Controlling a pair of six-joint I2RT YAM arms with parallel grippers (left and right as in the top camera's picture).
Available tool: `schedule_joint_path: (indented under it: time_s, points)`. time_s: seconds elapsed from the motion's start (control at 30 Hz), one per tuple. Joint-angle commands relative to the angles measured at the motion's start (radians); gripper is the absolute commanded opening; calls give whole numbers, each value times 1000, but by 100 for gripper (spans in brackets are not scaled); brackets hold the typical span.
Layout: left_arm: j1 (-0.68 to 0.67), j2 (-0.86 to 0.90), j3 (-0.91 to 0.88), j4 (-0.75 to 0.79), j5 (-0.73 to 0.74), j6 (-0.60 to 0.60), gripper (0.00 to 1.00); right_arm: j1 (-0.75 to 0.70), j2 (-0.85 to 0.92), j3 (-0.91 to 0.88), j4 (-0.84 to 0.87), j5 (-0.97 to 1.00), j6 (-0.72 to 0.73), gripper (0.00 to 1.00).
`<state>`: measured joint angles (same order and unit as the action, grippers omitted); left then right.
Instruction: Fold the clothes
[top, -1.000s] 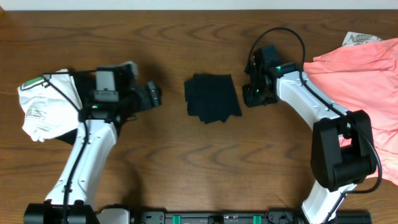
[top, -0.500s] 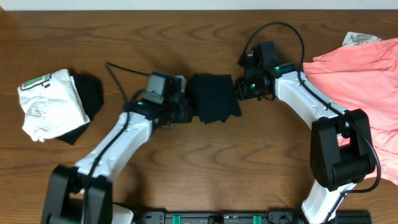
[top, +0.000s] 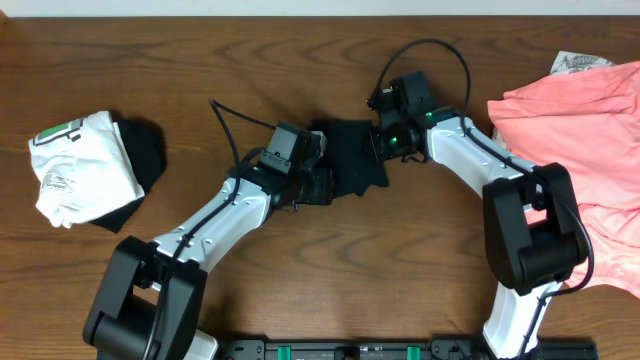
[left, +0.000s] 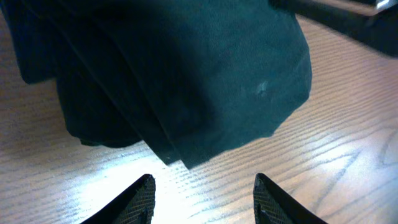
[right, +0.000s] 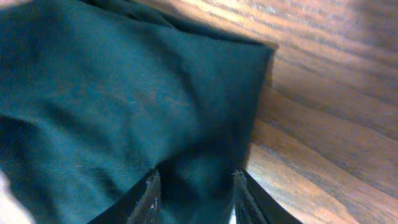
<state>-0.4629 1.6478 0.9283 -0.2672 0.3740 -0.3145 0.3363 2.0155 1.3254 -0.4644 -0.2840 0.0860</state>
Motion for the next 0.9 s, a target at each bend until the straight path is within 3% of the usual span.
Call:
schedule_joint_path:
  time_s: [0.0, 0.87]
  points:
    - [0, 14, 5, 4, -27, -2, 55, 6, 23, 0, 12, 7, -13, 37]
    - [-1, 100, 4, 109, -23, -6, 62, 12, 48, 0, 12, 6, -13, 37]
